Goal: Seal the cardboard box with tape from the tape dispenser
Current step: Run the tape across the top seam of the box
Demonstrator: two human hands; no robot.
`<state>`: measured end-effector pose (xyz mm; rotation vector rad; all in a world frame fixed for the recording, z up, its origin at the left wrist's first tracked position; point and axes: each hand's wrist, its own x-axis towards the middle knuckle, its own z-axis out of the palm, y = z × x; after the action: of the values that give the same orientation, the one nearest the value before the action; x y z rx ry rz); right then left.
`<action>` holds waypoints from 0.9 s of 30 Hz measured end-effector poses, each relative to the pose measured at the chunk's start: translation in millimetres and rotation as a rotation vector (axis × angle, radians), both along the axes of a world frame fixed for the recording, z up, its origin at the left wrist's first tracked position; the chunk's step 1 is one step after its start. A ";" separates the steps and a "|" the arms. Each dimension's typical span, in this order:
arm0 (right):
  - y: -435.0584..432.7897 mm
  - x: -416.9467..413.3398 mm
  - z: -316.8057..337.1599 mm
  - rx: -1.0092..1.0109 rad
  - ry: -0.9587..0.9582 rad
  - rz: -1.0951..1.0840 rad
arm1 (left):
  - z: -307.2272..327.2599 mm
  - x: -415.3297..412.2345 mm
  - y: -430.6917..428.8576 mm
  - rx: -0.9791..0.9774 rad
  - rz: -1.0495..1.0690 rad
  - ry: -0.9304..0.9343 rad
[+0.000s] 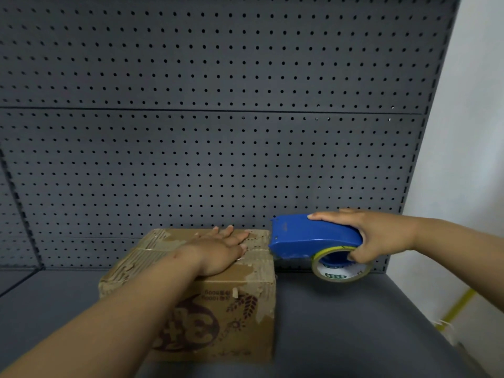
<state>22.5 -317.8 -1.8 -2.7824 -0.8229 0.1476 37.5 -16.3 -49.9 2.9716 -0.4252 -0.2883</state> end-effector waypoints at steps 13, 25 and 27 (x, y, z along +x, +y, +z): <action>-27.6 -18.8 7.7 -0.083 -0.003 -0.002 | 2.6 1.2 -2.9 -0.001 0.024 0.020; 24.2 -16.0 30.0 -0.251 0.068 -0.001 | 0.4 -5.6 -2.6 0.023 0.010 -0.006; 30.8 -15.3 35.0 -0.239 0.046 -0.003 | 0.0 -5.7 -3.2 0.024 0.007 -0.012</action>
<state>7.2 -287.1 33.2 -2.9878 -0.8403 0.3290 31.8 -19.6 -49.9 2.9993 -0.4152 -0.2776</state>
